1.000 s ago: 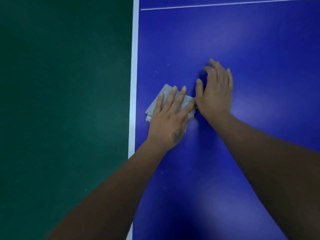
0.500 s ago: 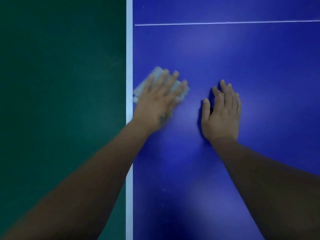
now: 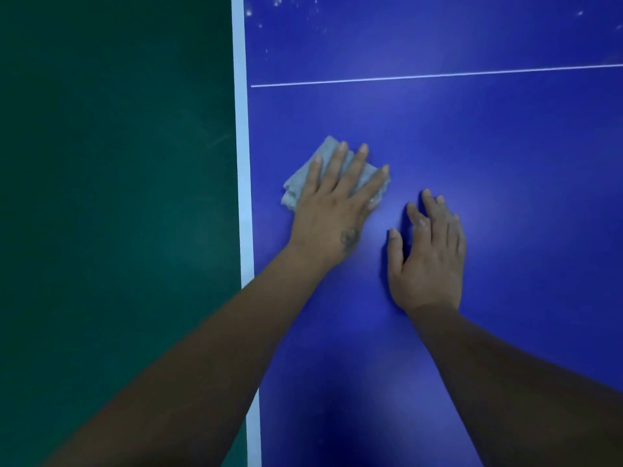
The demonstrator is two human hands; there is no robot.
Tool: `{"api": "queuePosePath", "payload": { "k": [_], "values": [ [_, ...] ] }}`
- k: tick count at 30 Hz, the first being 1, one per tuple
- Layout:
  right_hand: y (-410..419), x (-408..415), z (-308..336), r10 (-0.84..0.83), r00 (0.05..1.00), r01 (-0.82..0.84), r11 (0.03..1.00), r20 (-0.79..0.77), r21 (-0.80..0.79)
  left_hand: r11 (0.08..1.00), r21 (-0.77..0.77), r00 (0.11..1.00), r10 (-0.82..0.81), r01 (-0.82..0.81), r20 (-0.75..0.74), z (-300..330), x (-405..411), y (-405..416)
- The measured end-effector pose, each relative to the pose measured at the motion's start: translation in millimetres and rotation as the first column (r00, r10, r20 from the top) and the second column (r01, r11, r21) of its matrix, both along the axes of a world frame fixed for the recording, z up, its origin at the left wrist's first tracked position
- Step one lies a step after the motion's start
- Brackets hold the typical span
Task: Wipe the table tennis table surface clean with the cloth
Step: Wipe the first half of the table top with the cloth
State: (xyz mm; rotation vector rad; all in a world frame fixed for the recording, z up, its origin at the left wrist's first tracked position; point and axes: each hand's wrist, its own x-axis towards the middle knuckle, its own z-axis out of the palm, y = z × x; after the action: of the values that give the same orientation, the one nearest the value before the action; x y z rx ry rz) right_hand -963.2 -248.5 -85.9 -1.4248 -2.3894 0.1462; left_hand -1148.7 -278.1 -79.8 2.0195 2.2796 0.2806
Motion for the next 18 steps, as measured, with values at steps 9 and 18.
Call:
{"api": "queuePosePath", "payload": {
  "k": [9, 18],
  "values": [
    [0.7, 0.2, 2.3, 0.011, 1.000, -0.010, 1.000, 0.015, -0.029, 0.969, -0.068, 0.971, 0.237, -0.237, 0.003, -3.0, -102.9, 58.3],
    [0.5, 0.7, 2.9, 0.009, 0.998, -0.006, 0.998, 0.064, -0.059, 0.902, -0.064, 0.904, 0.427, -0.426, -0.003, -0.5, -16.7, -68.2]
  ]
}}
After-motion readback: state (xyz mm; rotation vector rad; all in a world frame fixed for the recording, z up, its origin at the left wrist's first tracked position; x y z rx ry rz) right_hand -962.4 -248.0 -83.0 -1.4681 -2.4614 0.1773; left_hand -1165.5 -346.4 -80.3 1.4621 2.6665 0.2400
